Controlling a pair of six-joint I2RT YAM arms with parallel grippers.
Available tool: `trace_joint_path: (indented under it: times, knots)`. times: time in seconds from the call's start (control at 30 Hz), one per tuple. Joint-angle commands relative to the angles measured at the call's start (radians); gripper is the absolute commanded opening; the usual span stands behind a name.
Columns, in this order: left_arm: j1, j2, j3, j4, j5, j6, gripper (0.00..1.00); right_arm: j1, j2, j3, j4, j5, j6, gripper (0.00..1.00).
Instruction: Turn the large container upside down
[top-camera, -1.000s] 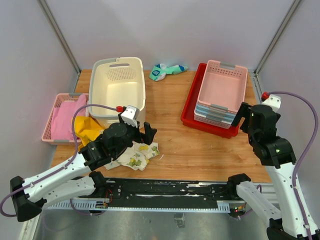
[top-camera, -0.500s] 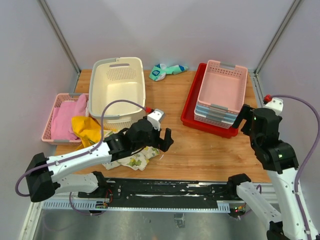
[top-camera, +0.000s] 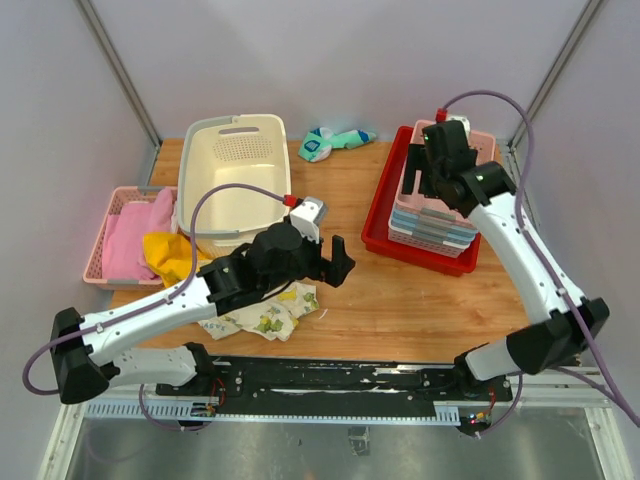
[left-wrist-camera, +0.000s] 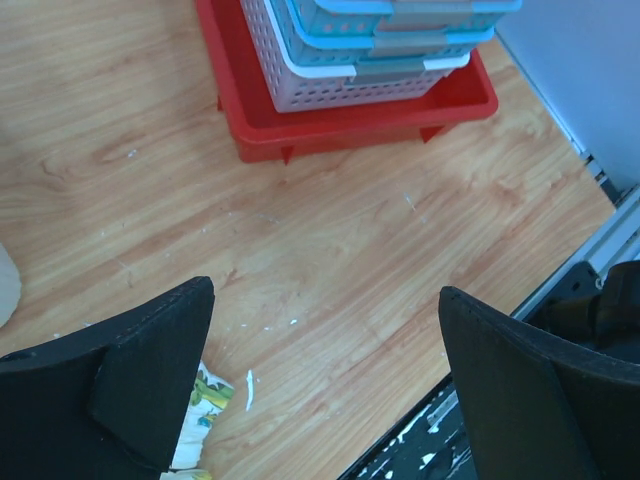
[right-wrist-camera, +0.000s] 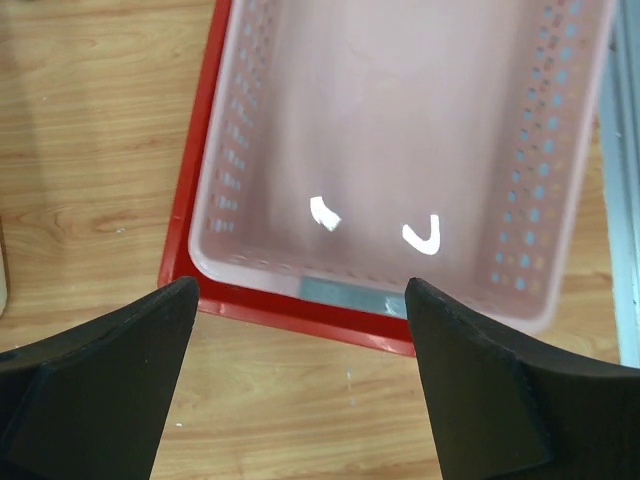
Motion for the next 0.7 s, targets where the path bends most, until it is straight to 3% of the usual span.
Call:
trace_joint_path:
  times: [0.0, 0.17, 0.4, 0.6, 0.67]
  knots:
    - [-0.004, -0.05, 0.037, -0.036, -0.068, -0.042, 0.99, 0.032, 0.112, 0.098, 0.004, 0.013, -0.01, 0.87]
    - [-0.004, -0.092, 0.036, -0.069, -0.106, -0.053, 0.99, 0.032, 0.238, 0.137, 0.07, 0.013, -0.035, 0.8]
    - [-0.004, -0.123, -0.007, -0.053, -0.121, -0.039, 0.99, 0.027, 0.397, 0.227, 0.015, 0.015, -0.064, 0.71]
    - [0.006, -0.04, 0.006, -0.002, -0.131, -0.024, 0.99, -0.033, 0.385, 0.164, -0.014, 0.016, -0.068, 0.7]
    - [0.068, 0.026, 0.04, 0.003, -0.053, -0.071, 0.99, -0.07, 0.347, 0.119, -0.014, 0.011, -0.058, 0.7]
